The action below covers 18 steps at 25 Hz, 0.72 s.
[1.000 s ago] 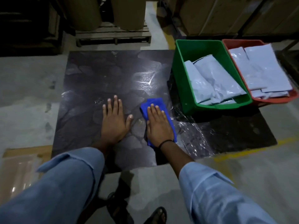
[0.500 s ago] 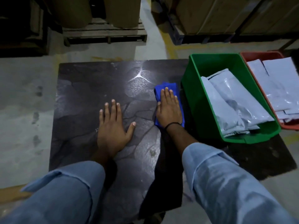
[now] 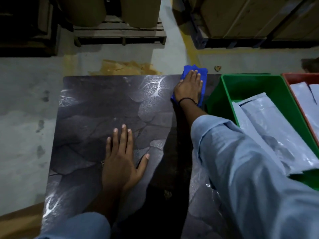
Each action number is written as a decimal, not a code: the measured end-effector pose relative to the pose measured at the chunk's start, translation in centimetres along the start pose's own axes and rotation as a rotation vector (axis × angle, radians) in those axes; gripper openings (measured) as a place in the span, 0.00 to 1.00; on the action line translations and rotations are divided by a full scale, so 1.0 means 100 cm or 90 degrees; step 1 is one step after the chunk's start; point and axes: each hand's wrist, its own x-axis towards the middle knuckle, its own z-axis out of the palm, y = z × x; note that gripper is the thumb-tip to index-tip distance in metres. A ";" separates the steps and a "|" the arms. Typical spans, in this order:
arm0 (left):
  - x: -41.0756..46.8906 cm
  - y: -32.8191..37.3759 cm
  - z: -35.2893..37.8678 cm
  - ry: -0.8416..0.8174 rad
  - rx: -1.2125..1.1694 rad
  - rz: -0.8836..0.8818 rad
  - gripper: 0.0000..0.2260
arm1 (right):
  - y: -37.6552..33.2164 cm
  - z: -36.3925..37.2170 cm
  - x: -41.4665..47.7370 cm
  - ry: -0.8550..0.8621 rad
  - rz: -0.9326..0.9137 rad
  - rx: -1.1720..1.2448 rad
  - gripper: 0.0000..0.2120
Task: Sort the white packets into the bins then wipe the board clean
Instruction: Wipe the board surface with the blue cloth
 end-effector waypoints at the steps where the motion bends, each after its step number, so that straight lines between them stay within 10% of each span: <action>1: 0.001 -0.001 -0.001 -0.009 0.000 -0.004 0.40 | -0.003 0.001 0.007 0.002 0.014 -0.005 0.30; 18: 0.000 0.001 -0.002 -0.040 0.014 -0.003 0.35 | 0.057 -0.020 -0.307 -0.075 -0.384 0.033 0.27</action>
